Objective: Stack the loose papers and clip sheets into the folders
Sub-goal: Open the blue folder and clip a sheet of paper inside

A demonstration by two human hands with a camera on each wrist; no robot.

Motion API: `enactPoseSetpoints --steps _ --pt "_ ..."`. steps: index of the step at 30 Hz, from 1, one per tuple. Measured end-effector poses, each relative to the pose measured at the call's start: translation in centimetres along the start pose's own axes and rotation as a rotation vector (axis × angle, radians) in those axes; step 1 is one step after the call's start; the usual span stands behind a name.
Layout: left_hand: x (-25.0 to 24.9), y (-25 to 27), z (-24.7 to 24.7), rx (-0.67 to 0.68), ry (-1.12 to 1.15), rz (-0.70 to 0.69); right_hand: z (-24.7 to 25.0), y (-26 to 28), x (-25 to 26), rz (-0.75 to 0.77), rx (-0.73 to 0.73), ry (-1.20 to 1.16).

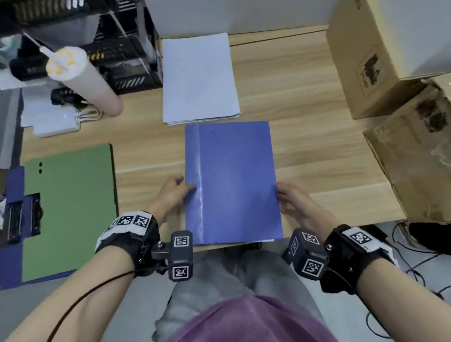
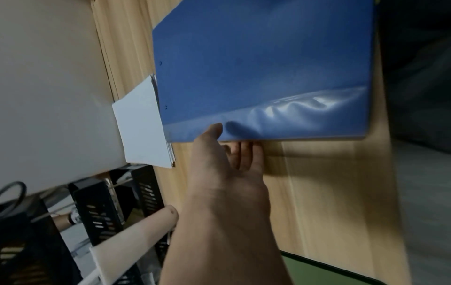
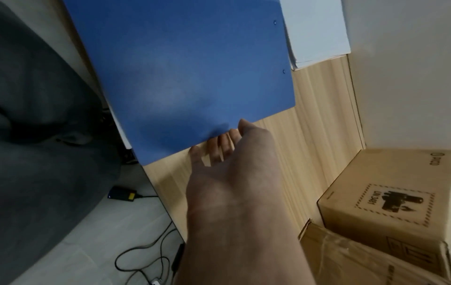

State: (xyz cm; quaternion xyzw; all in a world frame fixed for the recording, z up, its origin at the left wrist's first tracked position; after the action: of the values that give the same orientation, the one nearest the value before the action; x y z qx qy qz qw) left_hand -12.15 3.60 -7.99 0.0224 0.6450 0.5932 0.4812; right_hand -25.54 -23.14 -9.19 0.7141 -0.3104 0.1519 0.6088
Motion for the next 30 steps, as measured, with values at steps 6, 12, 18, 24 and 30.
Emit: enactPoseSetpoints --steps 6,12,18,24,30 --pt "0.9 2.5 -2.1 0.264 0.235 -0.046 -0.7 0.9 -1.5 -0.098 -0.128 0.006" --pt "-5.5 5.7 2.5 0.14 0.325 -0.349 -5.8 1.7 1.3 -0.035 -0.085 0.134" --pt "-12.2 7.6 8.3 0.06 0.543 -0.544 -8.5 2.8 8.1 0.164 0.036 -0.062" --pt "-14.9 5.9 8.7 0.027 0.638 -0.588 -6.9 3.6 10.3 0.282 -0.067 -0.264" --pt "-16.5 3.3 4.8 0.107 0.526 -0.575 -3.7 3.2 7.9 0.256 -0.201 -0.44"
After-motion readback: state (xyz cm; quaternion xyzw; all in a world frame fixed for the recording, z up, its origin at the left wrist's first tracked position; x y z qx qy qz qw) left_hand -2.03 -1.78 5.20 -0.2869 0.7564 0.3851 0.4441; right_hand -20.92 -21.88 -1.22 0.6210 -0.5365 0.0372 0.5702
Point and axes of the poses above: each hand's wrist, its own y-axis away from the middle knuckle, its own z-axis out of the back of the hand, x = y × z, the point moved 6 cm from there along -y, towards the middle knuckle, and after that the axes turned 15 degrees about x, right-handed, at the moved point
